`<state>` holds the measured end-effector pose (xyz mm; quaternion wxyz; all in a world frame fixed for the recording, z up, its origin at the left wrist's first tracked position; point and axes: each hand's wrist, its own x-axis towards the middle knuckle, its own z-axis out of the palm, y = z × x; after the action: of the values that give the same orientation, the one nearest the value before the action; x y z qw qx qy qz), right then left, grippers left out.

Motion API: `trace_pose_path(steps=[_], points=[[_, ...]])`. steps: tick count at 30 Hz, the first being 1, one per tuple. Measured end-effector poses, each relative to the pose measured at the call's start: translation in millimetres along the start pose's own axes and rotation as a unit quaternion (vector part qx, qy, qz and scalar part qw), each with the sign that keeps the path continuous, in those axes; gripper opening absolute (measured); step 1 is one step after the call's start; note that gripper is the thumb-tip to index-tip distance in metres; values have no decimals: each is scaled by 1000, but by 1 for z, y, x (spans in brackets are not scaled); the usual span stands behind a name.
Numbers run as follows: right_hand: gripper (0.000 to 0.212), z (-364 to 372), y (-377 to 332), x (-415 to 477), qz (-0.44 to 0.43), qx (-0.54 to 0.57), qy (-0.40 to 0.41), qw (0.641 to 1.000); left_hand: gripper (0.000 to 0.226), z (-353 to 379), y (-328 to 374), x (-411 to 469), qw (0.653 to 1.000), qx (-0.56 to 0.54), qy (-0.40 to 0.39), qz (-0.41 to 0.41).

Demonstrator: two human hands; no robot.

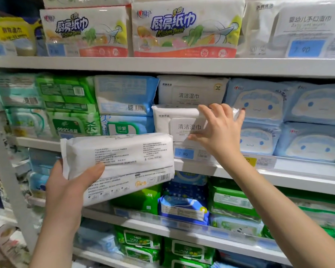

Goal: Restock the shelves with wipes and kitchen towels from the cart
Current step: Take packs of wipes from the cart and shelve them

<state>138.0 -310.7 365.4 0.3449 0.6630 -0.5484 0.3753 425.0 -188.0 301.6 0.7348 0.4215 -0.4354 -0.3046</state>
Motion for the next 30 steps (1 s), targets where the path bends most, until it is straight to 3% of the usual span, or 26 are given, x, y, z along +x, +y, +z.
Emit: trace_pose_path(steps=[5,15,24,30], points=[[75,16,-2,-14,-8,-13,56,998,73,3,-3,4,1000,-7,-7,-1],[67,10,-6,-14,-10,-49,36,998,57,-8,0,-5,1000,9,-19,3],[67,17,-6,-19,-35,-49,78,995,58,-10,4,-3,999,-4,-37,6],[56,13,-5,-17,-45,-44,52,997,56,-5,2,1,999,-9,-39,0]])
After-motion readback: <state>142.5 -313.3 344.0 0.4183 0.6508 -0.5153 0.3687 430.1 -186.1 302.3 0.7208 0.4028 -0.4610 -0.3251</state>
